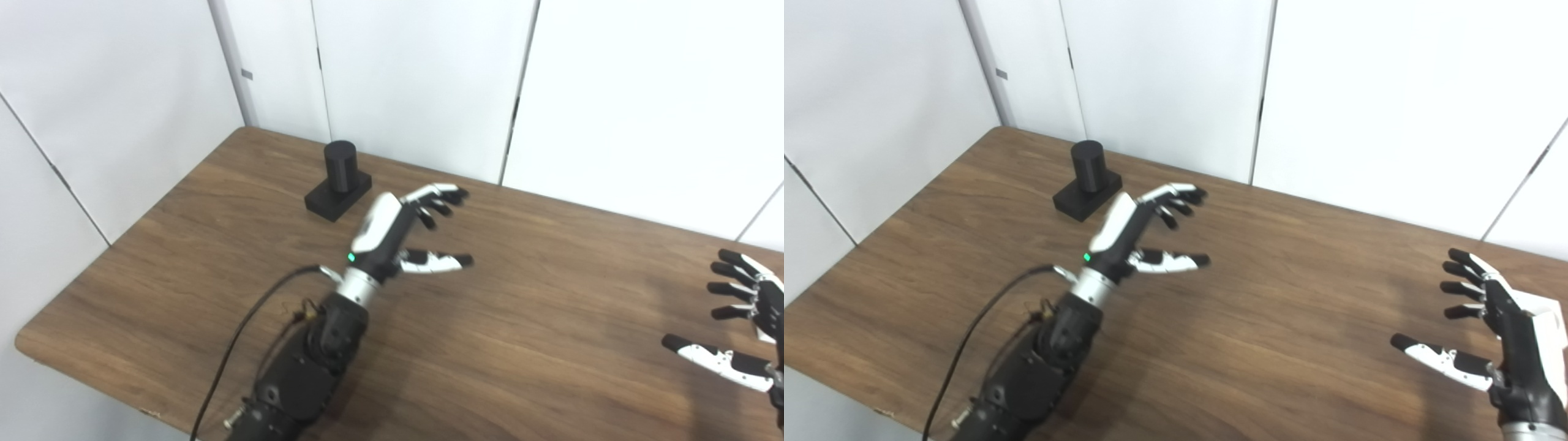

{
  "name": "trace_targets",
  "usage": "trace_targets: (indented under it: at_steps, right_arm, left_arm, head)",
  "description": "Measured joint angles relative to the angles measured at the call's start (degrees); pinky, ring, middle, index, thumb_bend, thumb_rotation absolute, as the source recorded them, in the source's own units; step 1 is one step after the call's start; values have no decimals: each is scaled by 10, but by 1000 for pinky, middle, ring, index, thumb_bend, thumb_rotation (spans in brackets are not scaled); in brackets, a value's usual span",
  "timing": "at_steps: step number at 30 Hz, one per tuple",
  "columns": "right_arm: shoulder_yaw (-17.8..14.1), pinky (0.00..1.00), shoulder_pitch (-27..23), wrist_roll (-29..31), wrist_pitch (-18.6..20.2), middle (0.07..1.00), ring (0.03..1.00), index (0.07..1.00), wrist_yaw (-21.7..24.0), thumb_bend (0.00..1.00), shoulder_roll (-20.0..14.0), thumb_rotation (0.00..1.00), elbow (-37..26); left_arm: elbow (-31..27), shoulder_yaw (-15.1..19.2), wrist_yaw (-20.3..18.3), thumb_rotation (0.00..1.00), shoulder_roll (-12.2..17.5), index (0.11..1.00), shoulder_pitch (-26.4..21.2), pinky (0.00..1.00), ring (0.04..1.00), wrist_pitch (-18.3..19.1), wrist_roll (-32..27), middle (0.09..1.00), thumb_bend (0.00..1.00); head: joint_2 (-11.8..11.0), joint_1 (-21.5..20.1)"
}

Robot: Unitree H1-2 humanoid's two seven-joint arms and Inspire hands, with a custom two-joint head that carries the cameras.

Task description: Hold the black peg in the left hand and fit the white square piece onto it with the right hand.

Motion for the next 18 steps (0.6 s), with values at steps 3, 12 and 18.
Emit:
trace_targets:
  at_steps: [3, 12, 18]
  right_arm:
    - [1, 554, 0, 0, 2, 788, 713, 815, 1, 718, 0, 0, -2]
    - [2, 555, 0, 0, 13, 788, 709, 814, 3, 715, 0, 0, -9]
    - [4, 554, 0, 0, 23, 792, 708, 819, 4, 714, 0, 0, -28]
  left_arm:
    - [-5, 14, 1, 164, 7, 777, -12, 570, 720, 22, 7, 772, 814]
    - [-58, 45, -9, 249, 38, 870, -27, 721, 854, 127, 41, 873, 847]
    - [-58, 56, -5, 316, 62, 926, -50, 850, 962, 187, 82, 939, 863]
  head:
    - [0, 0]
    - [-3, 3]
    - [-7, 4]
